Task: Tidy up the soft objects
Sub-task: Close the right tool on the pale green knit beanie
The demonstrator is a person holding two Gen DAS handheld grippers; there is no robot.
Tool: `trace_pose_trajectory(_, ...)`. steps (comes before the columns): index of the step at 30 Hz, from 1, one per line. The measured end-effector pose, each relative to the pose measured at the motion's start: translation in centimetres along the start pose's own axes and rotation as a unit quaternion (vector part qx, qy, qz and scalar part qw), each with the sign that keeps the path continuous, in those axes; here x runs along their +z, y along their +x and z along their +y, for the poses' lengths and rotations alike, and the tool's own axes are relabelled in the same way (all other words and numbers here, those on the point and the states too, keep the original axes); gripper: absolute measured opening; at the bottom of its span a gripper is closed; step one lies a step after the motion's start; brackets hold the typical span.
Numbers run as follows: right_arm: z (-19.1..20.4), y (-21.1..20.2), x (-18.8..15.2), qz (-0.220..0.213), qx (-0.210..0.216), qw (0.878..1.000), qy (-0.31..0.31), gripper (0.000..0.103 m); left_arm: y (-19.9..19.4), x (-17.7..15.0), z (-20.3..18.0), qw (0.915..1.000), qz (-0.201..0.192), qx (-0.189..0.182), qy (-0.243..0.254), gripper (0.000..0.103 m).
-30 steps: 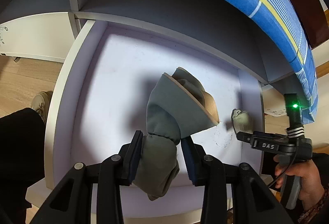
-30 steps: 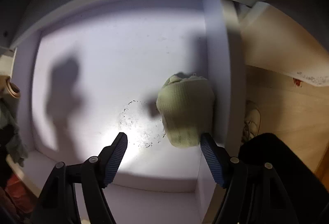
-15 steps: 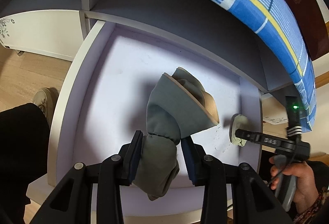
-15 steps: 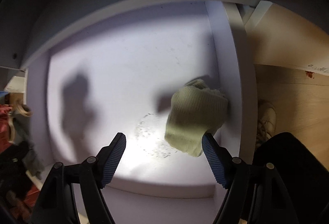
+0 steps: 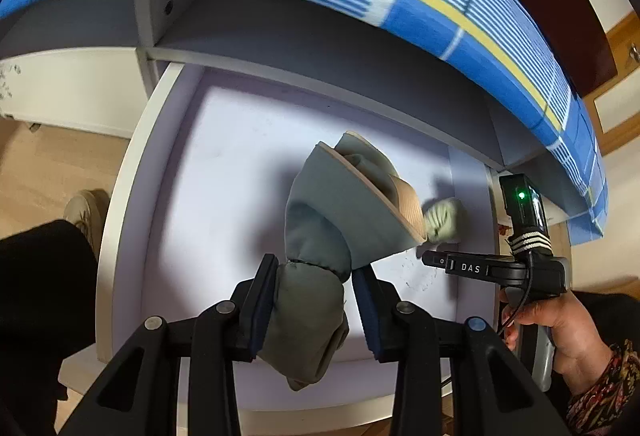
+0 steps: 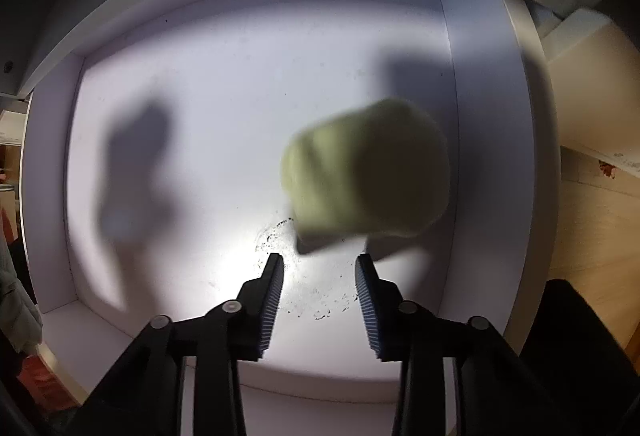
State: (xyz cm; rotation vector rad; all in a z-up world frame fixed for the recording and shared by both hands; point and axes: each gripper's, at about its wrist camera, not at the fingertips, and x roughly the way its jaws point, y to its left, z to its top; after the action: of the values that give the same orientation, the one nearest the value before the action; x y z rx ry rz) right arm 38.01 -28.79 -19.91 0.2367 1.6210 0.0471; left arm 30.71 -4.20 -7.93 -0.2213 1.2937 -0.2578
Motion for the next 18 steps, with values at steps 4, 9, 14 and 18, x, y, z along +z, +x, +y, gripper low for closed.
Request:
trace_pose_trajectory(4,-0.8,-0.1,-0.4,0.004,0.02,1.0,0.018,0.033,-0.4,-0.1,-0.4,1.0,-0.005,-0.003,0.007,0.038)
trace_pose_trajectory(9,-2.2,-1.9,-1.0,-0.017,0.057,0.996,0.069,0.087,-0.7,-0.1,0.5,0.9999,-0.009,-0.009,-0.005,0.038)
trace_pose_trajectory(14,-3.2,-4.0,0.0,-0.069,0.046,0.992,0.1,0.087,-0.6,0.0,0.3,0.9998,-0.007,-0.017,-0.006,0.038)
trace_pose_trajectory(18,-3.2,-3.6,1.0,-0.071,0.036,0.992,0.102,0.087,-0.3,0.1,0.4,0.9998,-0.004,-0.021,-0.005,0.038)
